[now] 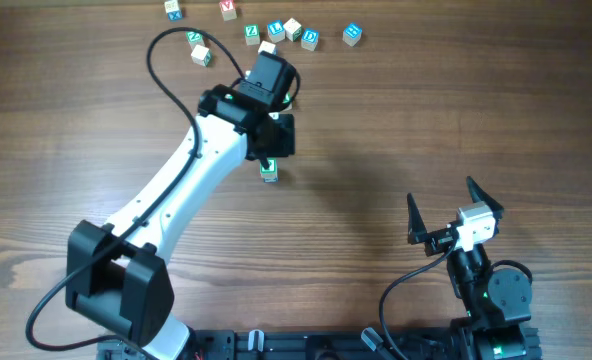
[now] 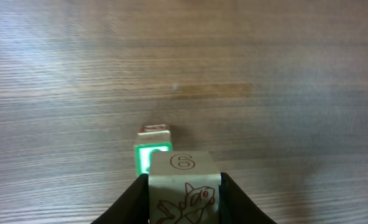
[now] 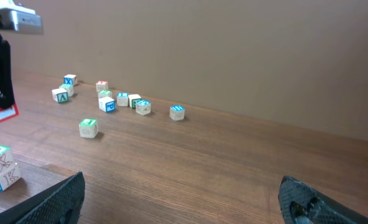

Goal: Form a tower
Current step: 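Carry the fish block over the two-block stack and lower it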

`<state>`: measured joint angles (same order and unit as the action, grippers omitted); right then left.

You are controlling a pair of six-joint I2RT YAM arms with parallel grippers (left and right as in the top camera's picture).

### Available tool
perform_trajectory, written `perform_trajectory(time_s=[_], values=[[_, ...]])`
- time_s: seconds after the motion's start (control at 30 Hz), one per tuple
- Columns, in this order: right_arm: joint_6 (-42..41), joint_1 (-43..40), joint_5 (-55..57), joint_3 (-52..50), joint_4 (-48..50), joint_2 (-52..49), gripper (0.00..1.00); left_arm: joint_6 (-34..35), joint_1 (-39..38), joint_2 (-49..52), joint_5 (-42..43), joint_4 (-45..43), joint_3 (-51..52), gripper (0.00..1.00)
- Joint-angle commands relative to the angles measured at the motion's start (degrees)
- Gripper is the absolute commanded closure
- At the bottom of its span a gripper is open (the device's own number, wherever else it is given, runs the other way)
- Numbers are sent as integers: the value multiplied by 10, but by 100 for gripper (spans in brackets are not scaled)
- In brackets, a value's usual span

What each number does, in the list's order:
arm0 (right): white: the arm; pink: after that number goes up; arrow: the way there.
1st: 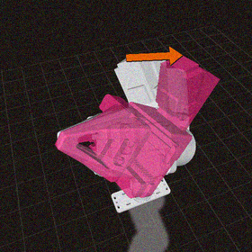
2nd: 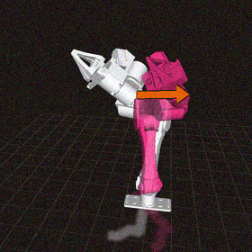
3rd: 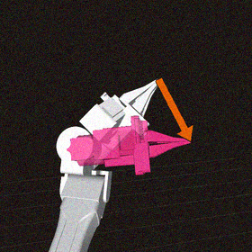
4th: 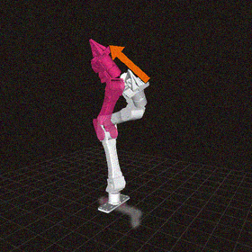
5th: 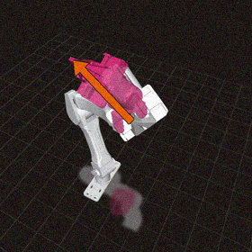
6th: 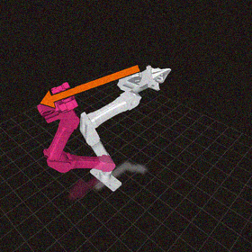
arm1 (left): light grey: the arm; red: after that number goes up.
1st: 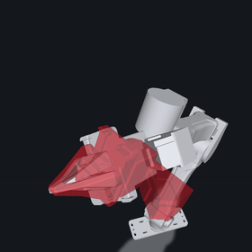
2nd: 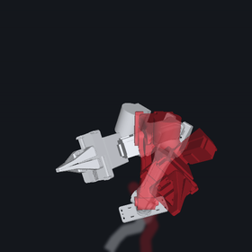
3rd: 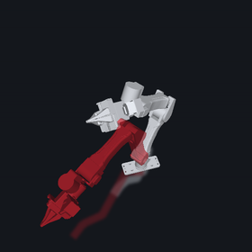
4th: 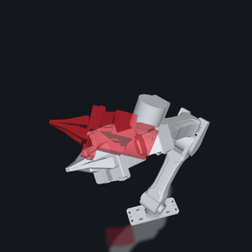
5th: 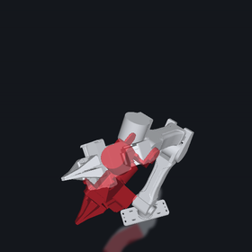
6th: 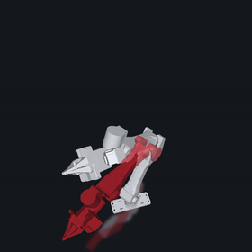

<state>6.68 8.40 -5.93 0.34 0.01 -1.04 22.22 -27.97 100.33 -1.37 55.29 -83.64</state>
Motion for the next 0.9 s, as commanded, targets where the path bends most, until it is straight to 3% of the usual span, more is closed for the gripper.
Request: perform_trajectory(time_s=[0.0,0.17,0.87], values=[[-7,-3,8,0,2,4,0,8,-10,10,2,0,12,70],[-7,-3,8,0,2,4,0,42,-10,10,-29,-4,48,69],[-7,-3,8,0,2,4,0,39,-10,10,-49,-84,104,67]])
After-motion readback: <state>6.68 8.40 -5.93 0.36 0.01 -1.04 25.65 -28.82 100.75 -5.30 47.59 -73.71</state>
